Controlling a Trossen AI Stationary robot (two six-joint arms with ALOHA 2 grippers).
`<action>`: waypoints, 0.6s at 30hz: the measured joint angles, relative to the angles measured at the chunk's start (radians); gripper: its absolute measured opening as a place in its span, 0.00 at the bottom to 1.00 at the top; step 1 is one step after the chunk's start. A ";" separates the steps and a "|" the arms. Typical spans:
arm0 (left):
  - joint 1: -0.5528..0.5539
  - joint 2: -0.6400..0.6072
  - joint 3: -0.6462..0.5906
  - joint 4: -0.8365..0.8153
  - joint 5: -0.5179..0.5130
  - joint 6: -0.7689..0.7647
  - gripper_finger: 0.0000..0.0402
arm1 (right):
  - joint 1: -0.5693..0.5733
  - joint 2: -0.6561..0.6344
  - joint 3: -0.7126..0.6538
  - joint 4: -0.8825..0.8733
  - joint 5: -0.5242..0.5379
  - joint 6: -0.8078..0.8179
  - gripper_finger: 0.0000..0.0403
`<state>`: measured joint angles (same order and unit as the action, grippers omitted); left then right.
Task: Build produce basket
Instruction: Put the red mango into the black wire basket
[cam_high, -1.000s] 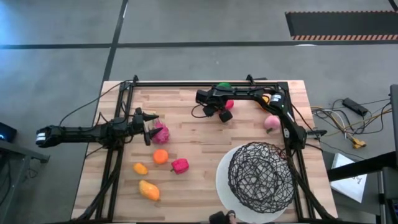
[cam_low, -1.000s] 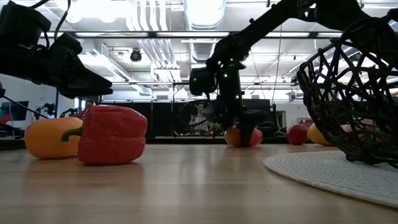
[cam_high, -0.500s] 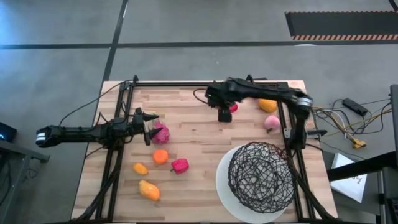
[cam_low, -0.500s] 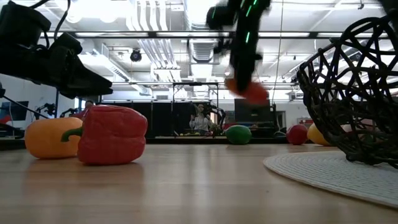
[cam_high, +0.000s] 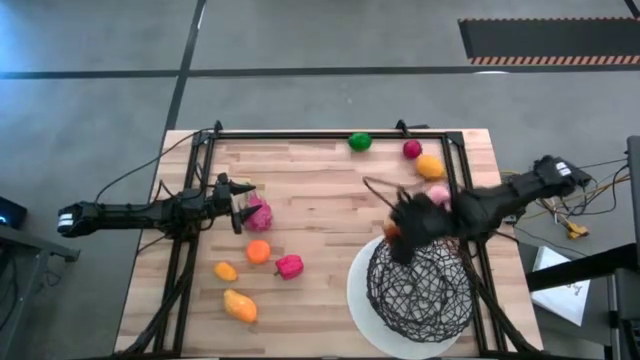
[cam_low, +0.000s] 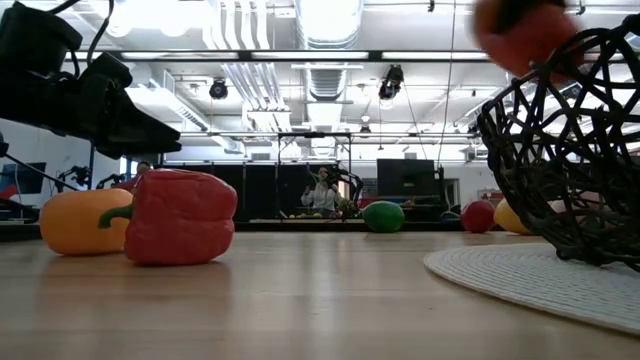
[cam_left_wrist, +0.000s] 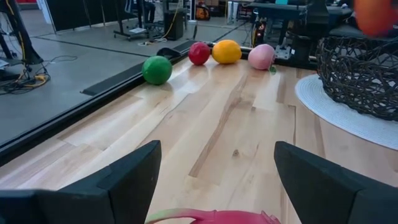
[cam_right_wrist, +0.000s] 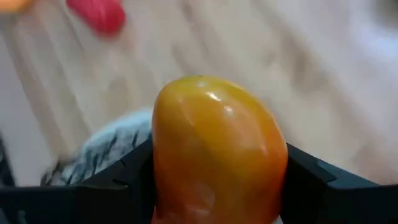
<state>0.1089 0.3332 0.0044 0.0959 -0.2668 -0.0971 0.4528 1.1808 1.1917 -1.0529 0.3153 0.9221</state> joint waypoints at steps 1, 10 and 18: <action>0.000 0.000 0.000 0.000 0.000 0.000 0.74 | 0.046 -0.010 -0.039 0.000 -0.001 0.086 0.57; 0.000 0.000 0.000 0.000 0.000 0.000 0.74 | 0.225 -0.005 -0.313 0.050 -0.022 0.517 0.57; 0.000 0.000 0.000 0.000 0.000 0.000 0.74 | 0.215 0.053 -0.388 0.073 -0.093 0.529 0.68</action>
<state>0.1091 0.3332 0.0044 0.0963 -0.2665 -0.0971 0.6674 1.2340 0.8034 -0.9803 0.2224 1.4513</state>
